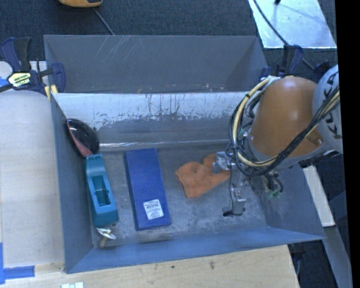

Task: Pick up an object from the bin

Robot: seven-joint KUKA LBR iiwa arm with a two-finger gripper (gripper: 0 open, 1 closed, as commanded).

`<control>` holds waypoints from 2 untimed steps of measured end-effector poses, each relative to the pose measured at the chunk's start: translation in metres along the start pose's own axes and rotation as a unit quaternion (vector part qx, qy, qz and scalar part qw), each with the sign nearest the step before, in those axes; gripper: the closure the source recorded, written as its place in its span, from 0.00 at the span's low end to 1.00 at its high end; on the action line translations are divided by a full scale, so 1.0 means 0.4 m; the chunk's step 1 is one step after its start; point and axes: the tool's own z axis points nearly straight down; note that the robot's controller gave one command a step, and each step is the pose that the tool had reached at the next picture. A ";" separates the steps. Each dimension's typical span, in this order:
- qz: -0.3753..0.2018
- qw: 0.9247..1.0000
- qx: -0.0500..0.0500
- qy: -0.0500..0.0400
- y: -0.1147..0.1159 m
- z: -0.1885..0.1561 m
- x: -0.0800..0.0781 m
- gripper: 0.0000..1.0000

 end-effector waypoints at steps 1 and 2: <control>-0.001 1.000 0.000 -0.004 0.000 -0.010 -0.005 0.00; -0.076 0.997 0.001 -0.006 0.005 0.136 -0.099 0.00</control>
Offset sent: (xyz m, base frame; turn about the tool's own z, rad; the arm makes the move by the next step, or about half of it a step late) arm 0.0558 0.0024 -0.0867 -0.2252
